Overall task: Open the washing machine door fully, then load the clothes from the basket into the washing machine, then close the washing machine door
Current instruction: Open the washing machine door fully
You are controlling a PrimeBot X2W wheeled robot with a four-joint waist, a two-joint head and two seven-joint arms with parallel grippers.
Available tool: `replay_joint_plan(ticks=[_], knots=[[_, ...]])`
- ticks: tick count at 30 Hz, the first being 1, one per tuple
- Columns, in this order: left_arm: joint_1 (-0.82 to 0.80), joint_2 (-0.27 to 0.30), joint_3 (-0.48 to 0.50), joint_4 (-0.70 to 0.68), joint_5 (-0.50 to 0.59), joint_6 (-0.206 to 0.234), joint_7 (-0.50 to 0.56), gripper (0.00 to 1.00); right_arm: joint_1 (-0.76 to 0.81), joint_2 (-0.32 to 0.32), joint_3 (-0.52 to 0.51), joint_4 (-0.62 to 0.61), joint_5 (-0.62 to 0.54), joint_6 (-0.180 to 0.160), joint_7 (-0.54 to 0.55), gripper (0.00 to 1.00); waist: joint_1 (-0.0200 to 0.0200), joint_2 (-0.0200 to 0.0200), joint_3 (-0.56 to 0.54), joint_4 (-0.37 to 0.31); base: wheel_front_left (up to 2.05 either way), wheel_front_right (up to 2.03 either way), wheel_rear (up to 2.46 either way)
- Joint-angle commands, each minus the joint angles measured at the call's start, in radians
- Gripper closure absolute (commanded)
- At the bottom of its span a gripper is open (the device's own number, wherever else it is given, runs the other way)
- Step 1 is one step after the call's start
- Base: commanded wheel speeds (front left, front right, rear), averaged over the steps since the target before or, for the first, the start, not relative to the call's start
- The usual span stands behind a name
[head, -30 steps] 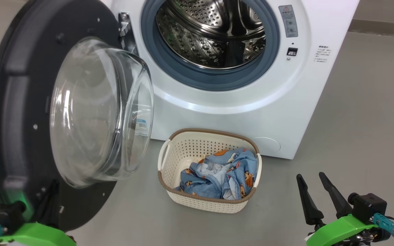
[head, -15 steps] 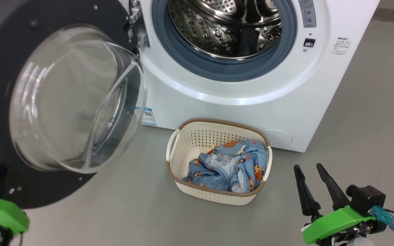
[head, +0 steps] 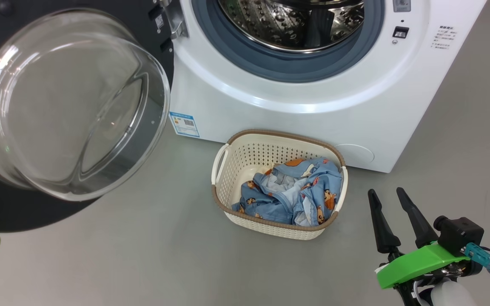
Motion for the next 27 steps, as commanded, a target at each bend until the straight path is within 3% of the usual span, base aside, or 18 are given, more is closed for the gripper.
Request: replay_joint_plan(ticks=[1, 12, 27], knots=[[-0.076, 0.085, 0.021, 0.016, 0.024, -0.003, -0.017, 1.0, -0.034, 0.008, 0.023, -0.022, -0.007, 0.002, -0.012, 0.0, 0.0, -0.0001, 0.009, 0.005, 0.0, 0.0, 0.0], [-0.202, 0.106, -0.029, 0.207, 0.046, -0.021, -0.054, 1.0, -0.046, 0.01, 0.029, -0.017, -0.011, 0.002, -0.012, 0.0, 0.0, -0.0001, 0.019, 0.002, 0.0, 0.0, 0.0], [-0.21, 0.082, -0.08, 0.287, 0.017, -0.035, -0.121, 1.0, -0.036, 0.011, 0.034, -0.008, -0.007, 0.002, -0.012, 0.0, 0.0, -0.0001, -0.003, -0.002, 0.0, 0.0, 0.0]])
